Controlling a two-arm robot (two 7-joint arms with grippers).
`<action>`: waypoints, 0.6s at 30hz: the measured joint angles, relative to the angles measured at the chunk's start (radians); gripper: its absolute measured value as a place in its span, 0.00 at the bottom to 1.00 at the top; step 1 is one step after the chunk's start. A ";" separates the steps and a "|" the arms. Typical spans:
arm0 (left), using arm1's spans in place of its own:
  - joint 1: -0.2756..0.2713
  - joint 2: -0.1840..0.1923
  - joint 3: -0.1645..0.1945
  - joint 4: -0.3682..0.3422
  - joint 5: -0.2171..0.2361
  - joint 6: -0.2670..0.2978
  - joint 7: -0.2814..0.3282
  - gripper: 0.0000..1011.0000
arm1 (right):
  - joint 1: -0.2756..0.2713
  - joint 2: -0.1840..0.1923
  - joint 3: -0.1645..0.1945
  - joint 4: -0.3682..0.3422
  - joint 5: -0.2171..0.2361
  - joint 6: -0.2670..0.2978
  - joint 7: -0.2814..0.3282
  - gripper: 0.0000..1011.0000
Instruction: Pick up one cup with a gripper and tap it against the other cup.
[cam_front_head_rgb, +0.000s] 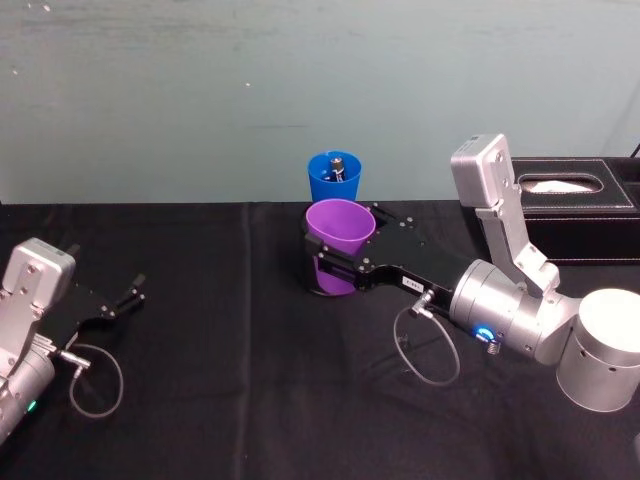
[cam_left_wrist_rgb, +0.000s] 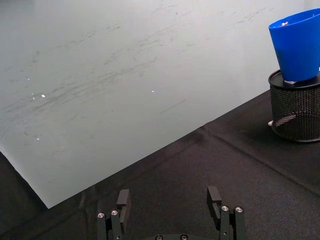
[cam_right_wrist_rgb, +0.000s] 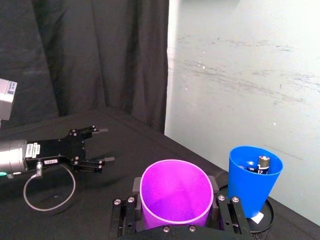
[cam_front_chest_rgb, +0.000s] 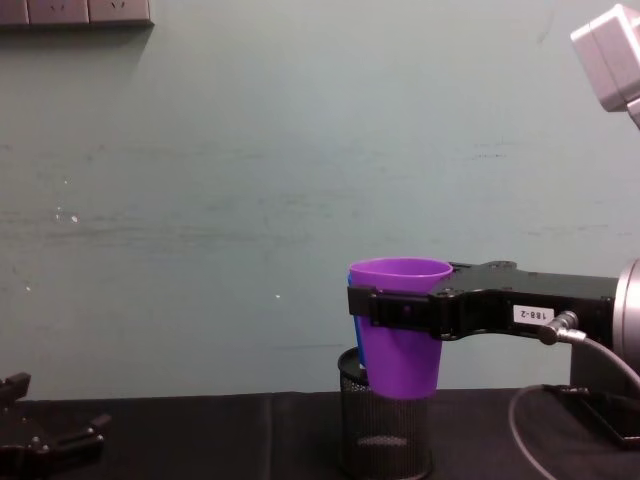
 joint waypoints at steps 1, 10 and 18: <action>0.000 0.000 0.000 0.000 0.000 0.000 0.000 0.99 | 0.000 0.000 0.000 0.000 0.000 0.000 0.000 0.73; 0.000 0.000 0.000 0.000 0.000 0.000 0.000 0.99 | 0.000 0.000 0.000 0.000 0.000 0.000 0.000 0.73; 0.000 0.000 0.000 0.000 0.000 0.000 0.000 0.99 | 0.000 0.000 0.000 0.000 0.000 0.000 0.000 0.73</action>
